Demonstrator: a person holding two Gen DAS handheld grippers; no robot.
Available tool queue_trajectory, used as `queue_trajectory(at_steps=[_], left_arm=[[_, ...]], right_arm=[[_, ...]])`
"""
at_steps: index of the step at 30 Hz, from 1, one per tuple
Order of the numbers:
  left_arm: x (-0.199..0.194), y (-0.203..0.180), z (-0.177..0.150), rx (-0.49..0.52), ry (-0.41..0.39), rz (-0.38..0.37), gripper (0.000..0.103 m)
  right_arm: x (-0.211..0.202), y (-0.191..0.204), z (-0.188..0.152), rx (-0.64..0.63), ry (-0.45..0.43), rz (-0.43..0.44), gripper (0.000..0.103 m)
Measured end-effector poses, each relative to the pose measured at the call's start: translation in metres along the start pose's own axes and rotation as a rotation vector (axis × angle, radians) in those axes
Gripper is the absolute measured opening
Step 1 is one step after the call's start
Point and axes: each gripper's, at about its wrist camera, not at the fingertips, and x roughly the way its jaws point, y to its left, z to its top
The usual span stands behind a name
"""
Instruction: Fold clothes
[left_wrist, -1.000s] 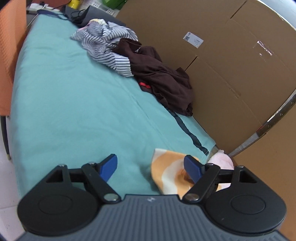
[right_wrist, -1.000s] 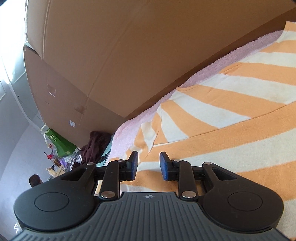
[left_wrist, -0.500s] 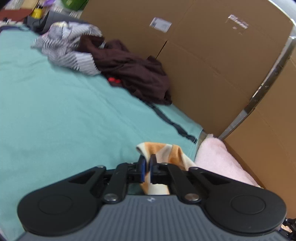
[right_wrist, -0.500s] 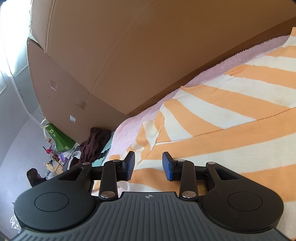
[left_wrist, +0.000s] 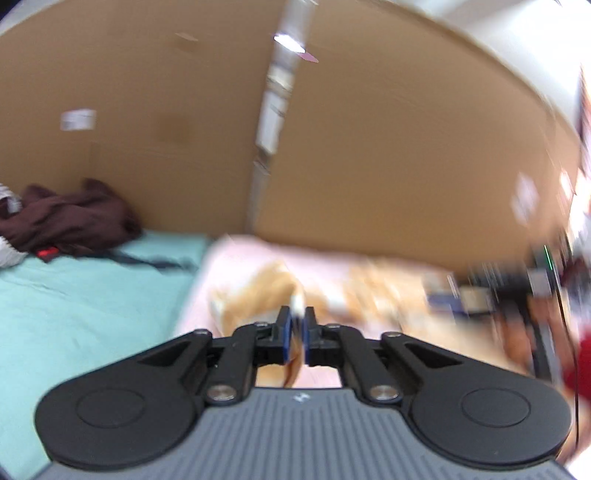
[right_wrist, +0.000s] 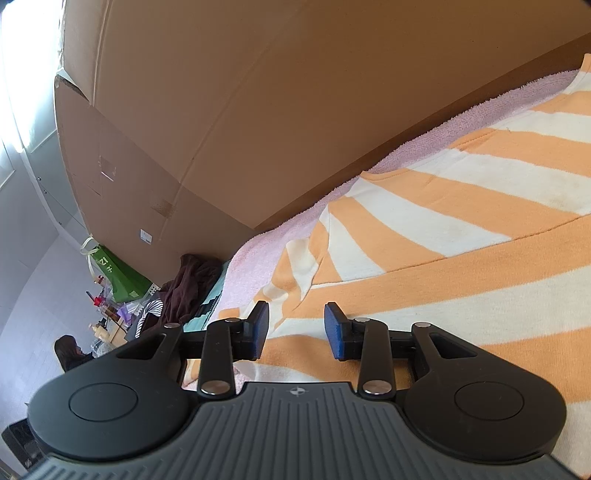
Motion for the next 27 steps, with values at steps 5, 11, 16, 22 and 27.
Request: queue_trajectory(at_steps=[5, 11, 16, 22, 27], left_arm=[[-0.009, -0.009, -0.021, -0.009, 0.076, -0.066, 0.052], [-0.010, 0.028, -0.017, -0.293, 0.044, -0.041, 0.065], [0.014, 0.038, -0.026, -0.453, 0.062, 0.010, 0.064], [0.028, 0.029, -0.026, -0.452, 0.029, 0.059, 0.035], [0.028, 0.037, -0.023, -0.457, 0.010, 0.117, 0.002]], right_arm=[[0.006, 0.002, 0.000, -0.002, 0.003, 0.002, 0.035], [0.009, 0.002, 0.003, -0.011, 0.006, -0.003, 0.036], [0.005, 0.001, 0.004, -0.017, 0.008, -0.006, 0.036], [0.005, 0.001, 0.004, -0.022, 0.011, -0.009, 0.036], [0.005, 0.001, 0.004, -0.027, 0.012, -0.013, 0.036]])
